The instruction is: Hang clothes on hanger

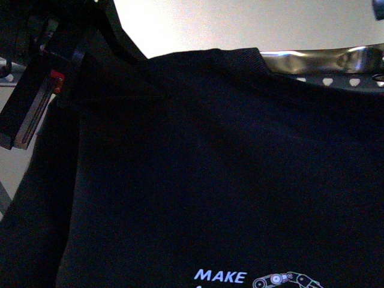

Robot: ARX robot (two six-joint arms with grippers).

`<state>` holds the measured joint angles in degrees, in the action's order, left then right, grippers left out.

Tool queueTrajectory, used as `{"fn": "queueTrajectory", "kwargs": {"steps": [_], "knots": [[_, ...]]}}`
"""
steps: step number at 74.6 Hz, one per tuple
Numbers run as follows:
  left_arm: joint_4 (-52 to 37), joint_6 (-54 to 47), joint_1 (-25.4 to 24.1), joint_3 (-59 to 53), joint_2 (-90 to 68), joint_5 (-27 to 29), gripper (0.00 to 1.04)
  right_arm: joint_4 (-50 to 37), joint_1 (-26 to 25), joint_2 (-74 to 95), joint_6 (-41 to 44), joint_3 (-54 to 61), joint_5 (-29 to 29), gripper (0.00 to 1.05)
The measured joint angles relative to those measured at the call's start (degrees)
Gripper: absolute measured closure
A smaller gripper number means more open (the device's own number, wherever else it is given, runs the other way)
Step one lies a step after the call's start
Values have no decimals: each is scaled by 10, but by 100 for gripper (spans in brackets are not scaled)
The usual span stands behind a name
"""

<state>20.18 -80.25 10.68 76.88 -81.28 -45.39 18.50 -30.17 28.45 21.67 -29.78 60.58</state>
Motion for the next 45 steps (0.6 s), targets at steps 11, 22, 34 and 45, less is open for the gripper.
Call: {"fn": "queueTrajectory", "kwargs": {"steps": [11, 22, 34, 45], "knots": [[0, 0, 0, 0, 0, 0, 100, -69, 44, 92, 212, -67, -38, 7], [0, 0, 0, 0, 0, 0, 100, -107, 91, 205, 422, -147, -84, 7], [0, 0, 0, 0, 0, 0, 100, -64, 124, 295, 623, -207, -90, 7], [0, 0, 0, 0, 0, 0, 100, -29, 155, 348, 751, -255, -104, 7]]}}
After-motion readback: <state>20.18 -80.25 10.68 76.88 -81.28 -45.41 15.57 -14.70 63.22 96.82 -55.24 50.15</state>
